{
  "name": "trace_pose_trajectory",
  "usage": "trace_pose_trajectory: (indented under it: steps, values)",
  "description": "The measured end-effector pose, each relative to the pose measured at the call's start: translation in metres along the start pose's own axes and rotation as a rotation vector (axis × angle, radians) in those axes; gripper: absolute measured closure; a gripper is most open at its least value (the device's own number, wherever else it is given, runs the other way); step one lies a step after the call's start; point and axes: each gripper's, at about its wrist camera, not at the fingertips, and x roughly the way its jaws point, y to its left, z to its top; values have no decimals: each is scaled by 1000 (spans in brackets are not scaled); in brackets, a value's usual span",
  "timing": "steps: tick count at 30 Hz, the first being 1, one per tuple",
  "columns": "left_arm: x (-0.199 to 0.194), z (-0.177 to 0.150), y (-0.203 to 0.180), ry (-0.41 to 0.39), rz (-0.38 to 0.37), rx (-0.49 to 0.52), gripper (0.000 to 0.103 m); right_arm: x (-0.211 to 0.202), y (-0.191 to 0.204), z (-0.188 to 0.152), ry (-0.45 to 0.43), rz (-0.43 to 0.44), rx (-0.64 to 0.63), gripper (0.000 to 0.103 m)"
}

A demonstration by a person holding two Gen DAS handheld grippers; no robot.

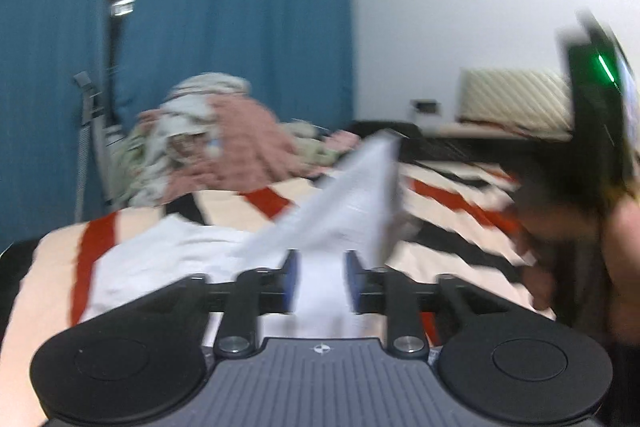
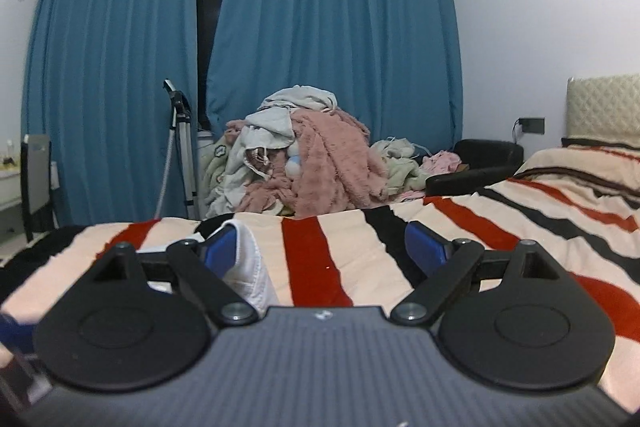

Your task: Fold clothes

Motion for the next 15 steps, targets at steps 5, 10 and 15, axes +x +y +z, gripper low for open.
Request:
trace_pose_trajectory:
  steps: [5,10,15]
  values:
    - [38,-19,-50,8,147,121,10,-3,-11,7,7,27,40,14]
    - [68,-29,-61,-6,384,107,10,-6,-15,6,19,19,59,14]
    - [48,-25,-16,-53,560,-141,5,3,-21,1,58,-9,69,14]
